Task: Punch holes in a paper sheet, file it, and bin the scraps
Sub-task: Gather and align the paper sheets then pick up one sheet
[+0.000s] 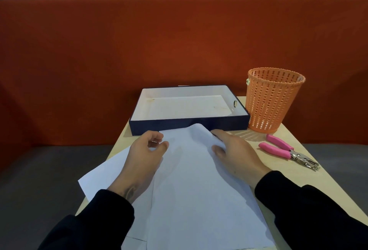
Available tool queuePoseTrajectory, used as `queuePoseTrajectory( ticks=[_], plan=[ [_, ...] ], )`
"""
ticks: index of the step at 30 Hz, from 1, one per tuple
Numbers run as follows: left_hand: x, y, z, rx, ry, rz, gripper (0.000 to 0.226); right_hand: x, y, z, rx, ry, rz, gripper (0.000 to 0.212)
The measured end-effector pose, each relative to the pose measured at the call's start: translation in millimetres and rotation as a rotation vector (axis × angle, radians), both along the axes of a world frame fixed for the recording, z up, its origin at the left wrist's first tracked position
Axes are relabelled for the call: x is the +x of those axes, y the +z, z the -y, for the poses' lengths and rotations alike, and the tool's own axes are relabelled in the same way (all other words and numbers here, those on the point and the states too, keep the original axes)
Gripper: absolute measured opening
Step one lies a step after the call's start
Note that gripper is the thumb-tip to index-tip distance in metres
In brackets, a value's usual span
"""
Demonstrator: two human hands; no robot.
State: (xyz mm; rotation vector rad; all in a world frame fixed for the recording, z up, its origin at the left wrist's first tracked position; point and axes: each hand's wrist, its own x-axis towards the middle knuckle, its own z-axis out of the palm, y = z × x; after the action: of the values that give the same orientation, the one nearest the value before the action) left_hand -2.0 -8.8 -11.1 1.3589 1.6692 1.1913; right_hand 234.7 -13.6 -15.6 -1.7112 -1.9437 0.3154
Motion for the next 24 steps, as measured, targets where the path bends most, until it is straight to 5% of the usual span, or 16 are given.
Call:
queuePoseTrajectory(
  ticks=[5, 9, 14, 18, 24],
  plan=[
    [-4.8, 3.6, 3.2, 0.086, 0.006, 0.022, 0.035, 3.6, 2.2, 8.4, 0.102, 0.072, -0.48, 0.037],
    [-8.6, 7.2, 6.2, 0.048, -0.066, 0.354, 0.039, 2.7, 19.2, 20.0, 0.252, 0.161, -0.892, 0.04],
    [-10.0, 11.4, 8.9, -0.043, -0.194, 0.451, 0.016, -1.2, 18.4, 16.0, 0.179, 0.057, -1.013, 0.063],
    [-16.5, 10.2, 1.8, -0.027, -0.186, 0.528, 0.023, 1.1, 16.5, 12.2, -0.132, 0.054, -1.057, 0.029],
    [-13.0, 13.0, 4.3, -0.044, -0.209, 0.542, 0.02, -1.2, 7.9, 13.1, -0.115, 0.11, -0.889, 0.024]
  ],
)
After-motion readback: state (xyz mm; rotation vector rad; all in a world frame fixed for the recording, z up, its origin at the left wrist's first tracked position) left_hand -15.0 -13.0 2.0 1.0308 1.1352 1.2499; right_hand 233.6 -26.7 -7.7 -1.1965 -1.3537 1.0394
